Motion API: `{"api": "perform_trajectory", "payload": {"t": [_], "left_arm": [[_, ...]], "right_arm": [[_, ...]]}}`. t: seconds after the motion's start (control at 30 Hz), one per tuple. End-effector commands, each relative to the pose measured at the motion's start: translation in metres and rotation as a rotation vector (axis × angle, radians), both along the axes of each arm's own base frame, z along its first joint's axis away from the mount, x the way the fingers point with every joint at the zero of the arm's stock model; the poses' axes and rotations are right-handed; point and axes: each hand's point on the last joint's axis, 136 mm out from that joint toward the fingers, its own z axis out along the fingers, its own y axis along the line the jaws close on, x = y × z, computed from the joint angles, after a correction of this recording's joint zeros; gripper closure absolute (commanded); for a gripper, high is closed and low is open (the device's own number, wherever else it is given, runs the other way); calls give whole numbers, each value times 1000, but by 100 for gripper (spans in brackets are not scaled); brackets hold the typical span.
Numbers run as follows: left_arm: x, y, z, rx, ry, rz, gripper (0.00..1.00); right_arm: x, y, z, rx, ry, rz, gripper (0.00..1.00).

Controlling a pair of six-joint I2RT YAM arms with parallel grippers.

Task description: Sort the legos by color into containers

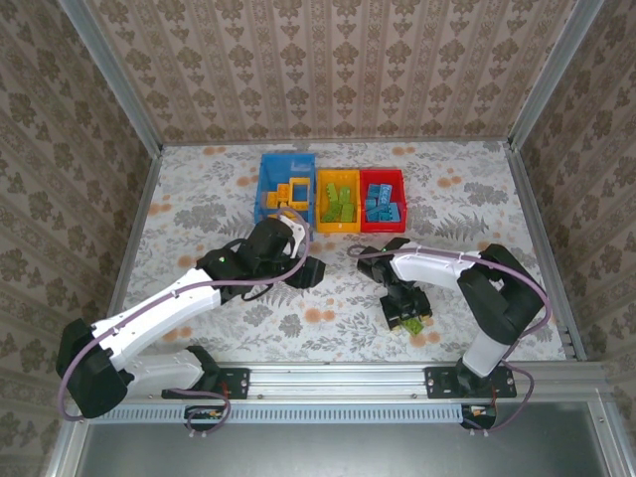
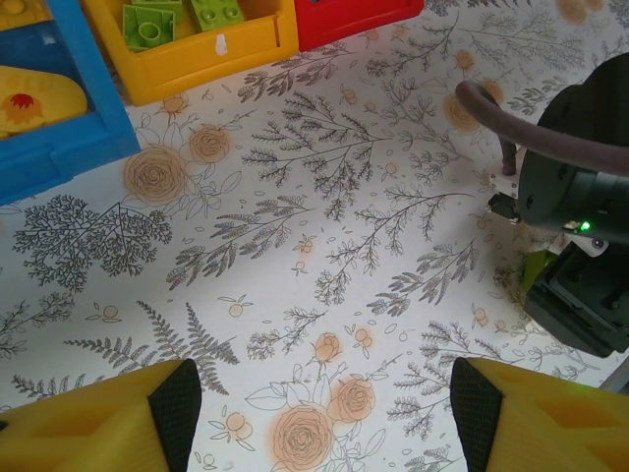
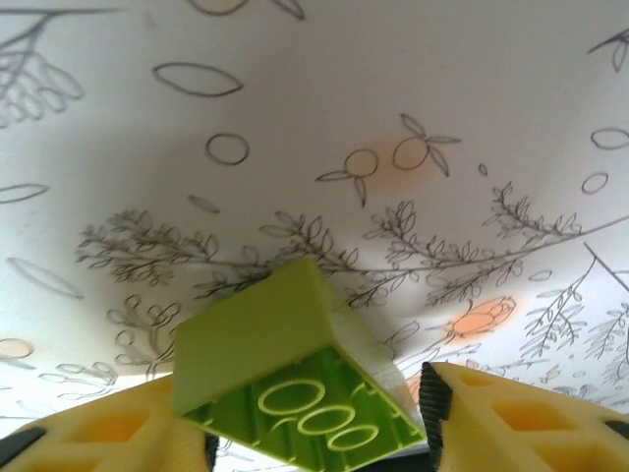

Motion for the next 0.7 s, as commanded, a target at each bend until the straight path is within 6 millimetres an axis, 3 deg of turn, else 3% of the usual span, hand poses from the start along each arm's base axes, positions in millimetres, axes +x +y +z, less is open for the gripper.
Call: {"api": "perform_trajectory", "payload": {"t": [0.0,0.13,0.27,0.47,0.67], "left_arm": [[3,4,1,-2,1,27,30],[5,5,4,-1,-4,37,30],[11,14,16,13,-37,85,30],[31,47,47,50,-121,252,31],[42,56,69,38,-156,296,31]], "right_arm": [[-3,0,-10,33,36,-15,51],[3,6,-11,63,18,-18,65],[29,21,9,124,-104,-20,75],[112,72,68,238,-324,15,76],[202,125,93,381,-449,-38,78]]}}
